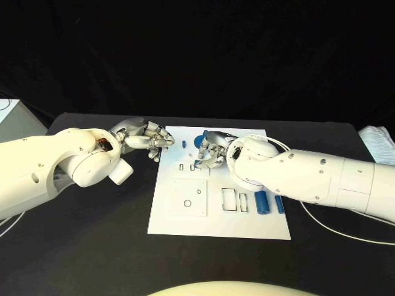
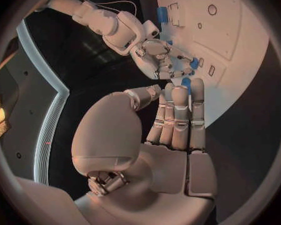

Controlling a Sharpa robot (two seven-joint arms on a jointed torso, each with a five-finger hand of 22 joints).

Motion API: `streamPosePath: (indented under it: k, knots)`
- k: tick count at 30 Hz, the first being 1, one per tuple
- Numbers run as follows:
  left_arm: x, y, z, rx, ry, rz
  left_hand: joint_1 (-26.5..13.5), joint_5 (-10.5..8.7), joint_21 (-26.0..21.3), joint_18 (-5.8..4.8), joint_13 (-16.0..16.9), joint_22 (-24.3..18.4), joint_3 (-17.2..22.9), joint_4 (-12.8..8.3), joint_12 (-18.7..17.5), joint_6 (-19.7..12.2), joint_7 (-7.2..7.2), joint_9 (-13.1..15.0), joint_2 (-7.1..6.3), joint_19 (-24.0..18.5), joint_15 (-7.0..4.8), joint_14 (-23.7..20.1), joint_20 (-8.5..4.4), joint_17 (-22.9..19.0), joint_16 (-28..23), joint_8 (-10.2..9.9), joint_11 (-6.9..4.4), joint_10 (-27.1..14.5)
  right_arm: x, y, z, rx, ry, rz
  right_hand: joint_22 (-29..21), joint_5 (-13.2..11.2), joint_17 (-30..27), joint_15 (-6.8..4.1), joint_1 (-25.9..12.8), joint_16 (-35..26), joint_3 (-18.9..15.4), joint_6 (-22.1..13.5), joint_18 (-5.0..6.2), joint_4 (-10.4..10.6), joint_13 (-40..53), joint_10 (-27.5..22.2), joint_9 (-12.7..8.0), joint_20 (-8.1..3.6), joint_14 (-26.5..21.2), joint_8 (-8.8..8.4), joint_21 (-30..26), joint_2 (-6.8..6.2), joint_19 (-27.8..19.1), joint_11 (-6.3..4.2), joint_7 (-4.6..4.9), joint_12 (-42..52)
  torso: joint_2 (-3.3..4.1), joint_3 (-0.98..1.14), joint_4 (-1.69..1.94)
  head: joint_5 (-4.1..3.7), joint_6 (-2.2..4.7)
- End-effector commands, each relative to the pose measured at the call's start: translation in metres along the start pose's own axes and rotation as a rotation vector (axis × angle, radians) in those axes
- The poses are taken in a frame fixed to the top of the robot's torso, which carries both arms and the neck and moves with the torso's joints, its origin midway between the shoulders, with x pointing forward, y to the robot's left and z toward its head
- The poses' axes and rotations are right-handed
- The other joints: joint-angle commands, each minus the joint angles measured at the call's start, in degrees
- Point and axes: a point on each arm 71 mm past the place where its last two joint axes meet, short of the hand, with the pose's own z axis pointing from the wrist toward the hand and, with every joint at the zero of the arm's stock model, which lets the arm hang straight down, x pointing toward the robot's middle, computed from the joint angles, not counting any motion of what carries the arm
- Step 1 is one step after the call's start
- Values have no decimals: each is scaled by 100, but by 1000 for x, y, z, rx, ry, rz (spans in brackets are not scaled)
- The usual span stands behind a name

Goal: Assemble the parts on the task board

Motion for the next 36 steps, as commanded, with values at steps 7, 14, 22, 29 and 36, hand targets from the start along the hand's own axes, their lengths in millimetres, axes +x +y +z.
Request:
streamPosePath:
  k: [7,14,22,29,36]
  knots:
    - [2,-1,0,3,20,-7,5,-13,-36,79,-10,-11,-36,2,-27,4,39,-14,-12,-27,0,-19,10,-6,-36,-40,11,-30,4,1,1,-4,23,-28,1135,-73,1362,-45,-22,26,25,40,-32,-72,650,37,0,-48,563,54,32,24,359,4,4,20,0,-2,-2,8,-13]
    - [3,-1,0,1,22,-7,5,-13,-36,79,-10,-11,-36,2,-27,4,39,-14,-12,-27,0,-19,10,-6,-36,-40,11,-30,8,1,1,-6,52,-34,1143,-83,1363,-47,-9,27,36,51,-34,-88,662,47,3,-49,563,63,43,29,363,1,1,31,2,-2,-5,16,-27]
    - [3,-1,0,-1,24,-7,5,-13,-36,79,-10,-11,-36,2,-27,4,39,-14,-12,-27,0,-19,10,-6,-36,-40,11,-30,11,0,1,-7,75,-42,1151,-38,1368,-67,76,29,146,100,-35,-188,682,66,15,-63,564,106,50,107,366,-24,-25,48,0,-4,-8,19,-40]
    - [3,-1,0,-3,27,-7,-3,-14,-47,80,-26,-20,-48,11,-30,6,38,-25,-7,-24,1,-17,13,-13,-41,-41,11,-22,11,1,1,-17,60,-33,1161,11,1363,-99,131,26,318,187,-37,-314,705,92,38,-89,563,182,57,222,369,-58,-66,67,-2,-2,-4,19,-41]
    - [2,0,0,-6,28,-6,-3,-14,-47,80,-26,-20,-48,11,-30,6,38,-25,-7,-24,1,-17,13,-13,-41,-41,11,-22,8,2,0,-45,5,0,1182,24,1388,-128,126,38,411,268,-44,-399,741,127,68,-113,569,263,85,254,382,-94,-109,98,2,-4,-4,28,-44]
